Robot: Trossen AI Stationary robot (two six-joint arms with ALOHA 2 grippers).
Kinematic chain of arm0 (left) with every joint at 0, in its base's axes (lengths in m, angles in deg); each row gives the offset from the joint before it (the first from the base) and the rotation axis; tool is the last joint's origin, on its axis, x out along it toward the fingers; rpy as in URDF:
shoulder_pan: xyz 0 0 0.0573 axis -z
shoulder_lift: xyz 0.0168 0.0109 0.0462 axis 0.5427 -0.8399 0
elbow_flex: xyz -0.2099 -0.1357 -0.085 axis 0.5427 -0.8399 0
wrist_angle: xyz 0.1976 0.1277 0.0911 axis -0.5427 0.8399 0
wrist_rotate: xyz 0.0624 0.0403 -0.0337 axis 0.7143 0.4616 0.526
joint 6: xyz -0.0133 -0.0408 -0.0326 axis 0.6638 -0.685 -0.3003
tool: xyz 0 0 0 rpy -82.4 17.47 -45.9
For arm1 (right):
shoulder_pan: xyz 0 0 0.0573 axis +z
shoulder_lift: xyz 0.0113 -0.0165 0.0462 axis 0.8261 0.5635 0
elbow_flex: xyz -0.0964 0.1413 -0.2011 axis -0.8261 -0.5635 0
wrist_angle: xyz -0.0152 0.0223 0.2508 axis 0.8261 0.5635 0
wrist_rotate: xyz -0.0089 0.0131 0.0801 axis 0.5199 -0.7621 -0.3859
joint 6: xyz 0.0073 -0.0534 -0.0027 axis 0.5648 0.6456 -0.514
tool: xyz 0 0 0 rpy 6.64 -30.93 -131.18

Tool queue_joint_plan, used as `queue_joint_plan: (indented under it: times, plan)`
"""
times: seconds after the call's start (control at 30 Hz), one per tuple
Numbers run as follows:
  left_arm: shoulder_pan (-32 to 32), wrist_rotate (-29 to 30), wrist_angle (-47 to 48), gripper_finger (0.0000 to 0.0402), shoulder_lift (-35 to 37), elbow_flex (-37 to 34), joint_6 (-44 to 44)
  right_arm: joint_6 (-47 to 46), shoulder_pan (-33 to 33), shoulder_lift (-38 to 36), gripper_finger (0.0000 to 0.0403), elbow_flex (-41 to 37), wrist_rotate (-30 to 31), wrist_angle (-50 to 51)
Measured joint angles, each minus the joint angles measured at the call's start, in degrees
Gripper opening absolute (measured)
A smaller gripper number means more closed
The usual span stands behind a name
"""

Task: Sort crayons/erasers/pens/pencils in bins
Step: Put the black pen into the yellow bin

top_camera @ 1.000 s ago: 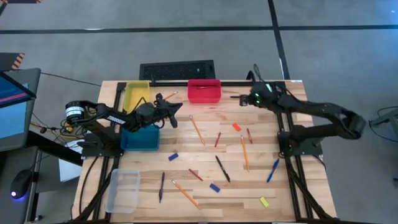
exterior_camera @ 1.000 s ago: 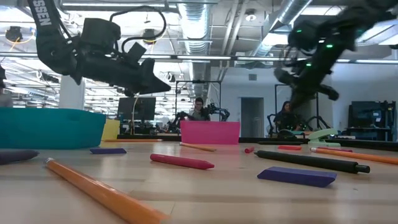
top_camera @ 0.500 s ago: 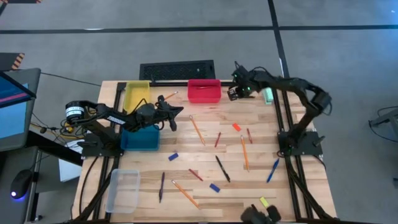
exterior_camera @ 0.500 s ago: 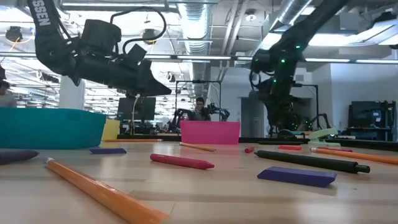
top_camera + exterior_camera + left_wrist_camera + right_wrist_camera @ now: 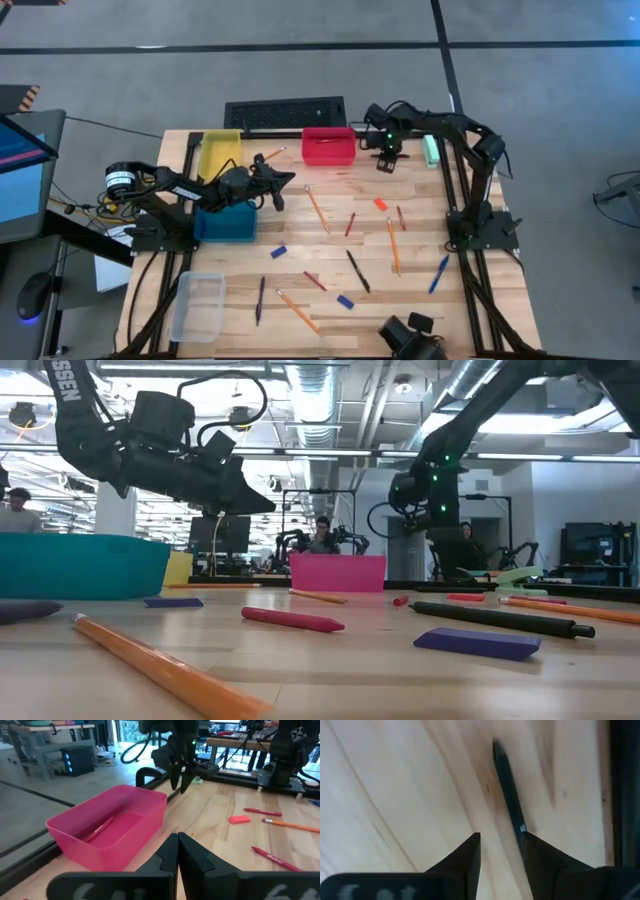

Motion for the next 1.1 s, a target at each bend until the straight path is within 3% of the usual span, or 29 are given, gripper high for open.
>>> queue_joint_plan:
  times: [0.5,1.1]
  plan:
    - [1.2,0.0,0.7,0.0000,0.0,0.0,0.0,6.9,-3.2,1.1,0.0167,0.0,1.4,-5.5]
    - [1.2,0.0,1.8,0.0000,0.0,0.0,-0.1,7.8,-3.0,1.0,0.0156,-2.1,-0.4,-6.9]
